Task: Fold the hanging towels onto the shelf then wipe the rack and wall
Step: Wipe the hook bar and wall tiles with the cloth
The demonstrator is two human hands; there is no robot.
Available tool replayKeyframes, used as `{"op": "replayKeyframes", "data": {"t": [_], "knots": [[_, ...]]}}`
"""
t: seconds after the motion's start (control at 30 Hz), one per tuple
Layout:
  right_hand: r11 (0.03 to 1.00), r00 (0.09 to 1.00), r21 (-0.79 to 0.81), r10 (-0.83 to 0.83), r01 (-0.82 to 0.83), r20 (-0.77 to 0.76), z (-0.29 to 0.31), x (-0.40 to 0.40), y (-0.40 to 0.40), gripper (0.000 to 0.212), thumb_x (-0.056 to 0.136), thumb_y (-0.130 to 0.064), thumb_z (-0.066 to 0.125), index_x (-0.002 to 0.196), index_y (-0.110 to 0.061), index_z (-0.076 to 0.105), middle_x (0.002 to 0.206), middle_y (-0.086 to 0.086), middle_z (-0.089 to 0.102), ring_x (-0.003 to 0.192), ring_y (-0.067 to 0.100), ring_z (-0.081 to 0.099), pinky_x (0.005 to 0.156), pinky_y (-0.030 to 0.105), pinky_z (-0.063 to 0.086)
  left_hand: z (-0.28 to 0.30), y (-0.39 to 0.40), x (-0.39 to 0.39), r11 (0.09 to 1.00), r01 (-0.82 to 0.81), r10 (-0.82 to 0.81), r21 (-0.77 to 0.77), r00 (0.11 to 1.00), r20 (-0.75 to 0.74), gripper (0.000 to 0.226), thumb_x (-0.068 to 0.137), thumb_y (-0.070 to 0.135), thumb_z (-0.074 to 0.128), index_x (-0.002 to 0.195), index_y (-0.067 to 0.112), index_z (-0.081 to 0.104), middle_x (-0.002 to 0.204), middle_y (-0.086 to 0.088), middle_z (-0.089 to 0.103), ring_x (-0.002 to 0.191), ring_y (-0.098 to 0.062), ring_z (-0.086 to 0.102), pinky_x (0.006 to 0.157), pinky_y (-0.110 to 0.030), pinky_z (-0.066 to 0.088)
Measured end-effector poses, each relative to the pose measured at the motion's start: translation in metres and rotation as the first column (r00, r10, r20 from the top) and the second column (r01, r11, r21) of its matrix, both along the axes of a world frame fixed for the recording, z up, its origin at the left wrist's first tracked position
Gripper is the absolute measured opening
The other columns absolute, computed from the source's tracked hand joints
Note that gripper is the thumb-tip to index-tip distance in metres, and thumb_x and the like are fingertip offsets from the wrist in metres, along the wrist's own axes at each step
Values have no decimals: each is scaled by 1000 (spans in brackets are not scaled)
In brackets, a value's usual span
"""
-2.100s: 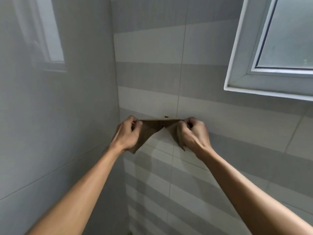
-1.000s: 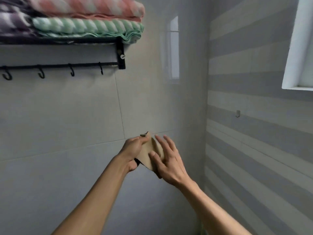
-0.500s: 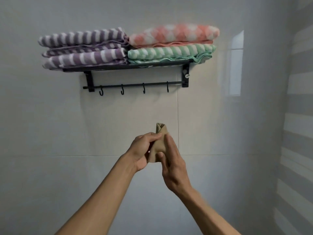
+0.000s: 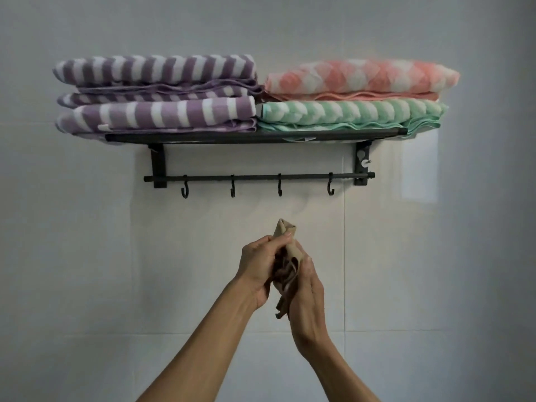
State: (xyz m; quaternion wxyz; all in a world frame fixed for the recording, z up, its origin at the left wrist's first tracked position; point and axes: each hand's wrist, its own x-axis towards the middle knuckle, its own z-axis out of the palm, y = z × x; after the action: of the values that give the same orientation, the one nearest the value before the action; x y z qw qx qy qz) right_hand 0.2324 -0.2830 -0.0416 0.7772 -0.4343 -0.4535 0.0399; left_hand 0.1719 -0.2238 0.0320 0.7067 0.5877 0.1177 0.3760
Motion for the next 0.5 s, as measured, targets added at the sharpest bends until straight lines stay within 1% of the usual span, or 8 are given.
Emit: {"op": "replayKeyframes", "data": {"t": [0.1,0.17,0.23,0.27,0.33,0.37,0.43,0.5], "knots": [[998,971,-42,-36,47,235,2,12,21,59,100,-49,39,155,-51,19,153,-29,40,123,7,55,99,29,46,7,30,10,977,136,-137,-161,991,5,38,69,31,84,92,6,67,83,-11,59,73,-27,58,65,-32,49],[980,902,-7,-179,198,394,1,25,36,65,101,-46,42,156,-54,6,166,-21,17,147,17,31,117,34,31,10,44,19,945,246,-254,-218,967,-12,31,76,29,80,96,5,73,83,-12,65,75,-28,62,70,-34,53],[952,860,33,-290,305,419,2,38,52,64,103,-38,43,156,-52,11,167,-17,16,154,12,19,123,38,27,10,55,30,929,307,-314,-208,949,-4,34,82,29,76,105,3,76,91,-11,69,83,-26,65,79,-36,53],[943,871,40,-320,329,372,3,43,59,61,104,-32,44,156,-50,17,164,-14,28,149,11,32,120,42,35,10,61,36,932,318,-321,-173,947,9,35,85,30,74,109,4,76,97,-11,70,88,-24,66,82,-36,52],[931,905,30,-360,363,226,5,48,65,52,107,-26,42,154,-46,31,137,-18,61,110,3,62,99,36,55,8,68,47,960,269,-270,-72,963,8,30,92,33,67,103,8,78,96,-9,72,87,-19,68,82,-33,53],[925,914,28,-378,378,148,5,51,67,44,108,-27,41,149,-44,39,116,-26,69,91,-3,64,84,28,59,7,71,52,981,194,-194,-10,981,12,30,94,35,64,96,9,79,90,-8,74,84,-18,69,79,-35,54],[938,938,51,-340,343,-70,6,54,67,27,104,-40,41,124,-40,59,95,-20,70,86,7,67,69,31,60,4,80,64,980,-105,98,171,994,47,32,95,36,63,84,9,77,81,-5,74,83,-19,69,76,-38,57],[974,911,141,-106,175,-400,13,58,61,29,99,-51,43,102,-35,67,96,-14,72,95,22,68,68,37,60,-4,101,81,738,-477,484,477,867,120,29,96,36,60,89,12,75,90,2,73,92,-17,66,82,-38,56]]}}
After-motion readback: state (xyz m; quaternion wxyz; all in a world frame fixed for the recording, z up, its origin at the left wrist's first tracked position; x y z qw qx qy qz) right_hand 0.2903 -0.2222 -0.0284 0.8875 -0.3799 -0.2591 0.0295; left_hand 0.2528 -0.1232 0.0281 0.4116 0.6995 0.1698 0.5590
